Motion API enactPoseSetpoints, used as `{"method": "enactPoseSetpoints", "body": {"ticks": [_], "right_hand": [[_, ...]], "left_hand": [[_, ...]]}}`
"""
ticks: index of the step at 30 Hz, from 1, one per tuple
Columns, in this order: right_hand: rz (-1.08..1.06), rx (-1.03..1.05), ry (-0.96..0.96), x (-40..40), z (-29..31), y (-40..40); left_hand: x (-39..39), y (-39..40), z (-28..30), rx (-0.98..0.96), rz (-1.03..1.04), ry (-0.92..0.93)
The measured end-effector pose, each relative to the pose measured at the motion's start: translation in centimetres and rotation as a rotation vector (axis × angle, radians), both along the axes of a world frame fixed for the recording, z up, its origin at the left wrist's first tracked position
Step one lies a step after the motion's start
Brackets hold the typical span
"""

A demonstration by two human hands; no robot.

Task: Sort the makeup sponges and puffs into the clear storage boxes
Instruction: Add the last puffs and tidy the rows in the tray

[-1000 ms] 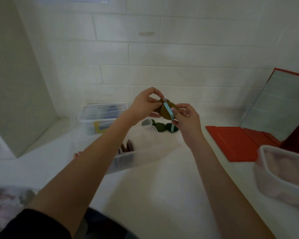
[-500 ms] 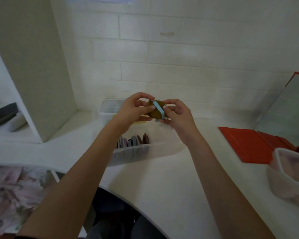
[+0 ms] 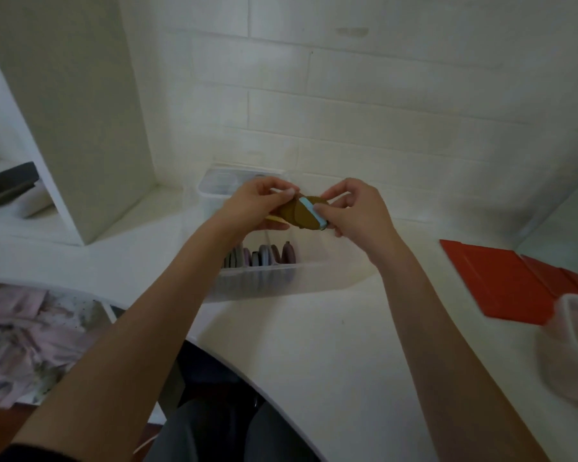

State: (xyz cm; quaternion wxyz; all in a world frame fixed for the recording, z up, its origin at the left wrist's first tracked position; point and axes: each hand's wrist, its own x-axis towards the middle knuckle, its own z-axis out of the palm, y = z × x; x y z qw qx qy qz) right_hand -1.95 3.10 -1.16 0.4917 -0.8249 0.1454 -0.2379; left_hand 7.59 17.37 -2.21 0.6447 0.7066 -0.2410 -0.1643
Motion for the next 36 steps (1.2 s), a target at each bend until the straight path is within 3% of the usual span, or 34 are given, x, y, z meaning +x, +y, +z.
{"method": "enactPoseSetpoints", "body": {"ticks": [3,6,10,15,19,25,30,36], "right_hand": [[-0.072,-0.112,-0.040,-0.2,0.7,0.1],[-0.036,-0.312,0.102,-0.6,1.3,0.5],[-0.013,-0.563,0.282,-0.5,0.7,2.0],[0.218,-0.485,0.454,-0.4,0.4,2.4],[0.249,-0.343,0.476,-0.4,0.4,1.7],[0.265,-0.341,0.522,-0.7,1.0,1.2],[0.191,-0.175,0.398,-0.6,0.6,0.8],[0.071,-0.246,0.298,-0.2,-0.1,0.3]], "left_hand": [[0.1,-0.2,-0.4,0.022,0.137,-0.122],[0.4,-0.3,-0.9,0.130,0.267,-0.384],[0.1,-0.4,-0.9,0.108,0.255,-0.395],[-0.6,-0.4,-0.9,0.132,0.189,-0.428],[-0.9,-0.5,-0.8,0.054,0.130,-0.387],[-1.0,-0.6,-1.2,0.042,-0.145,-0.291],[-1.0,-0.5,-1.6,0.137,-0.204,-0.361],[-1.0,-0.5,-1.6,0.194,-0.213,-0.375]]}}
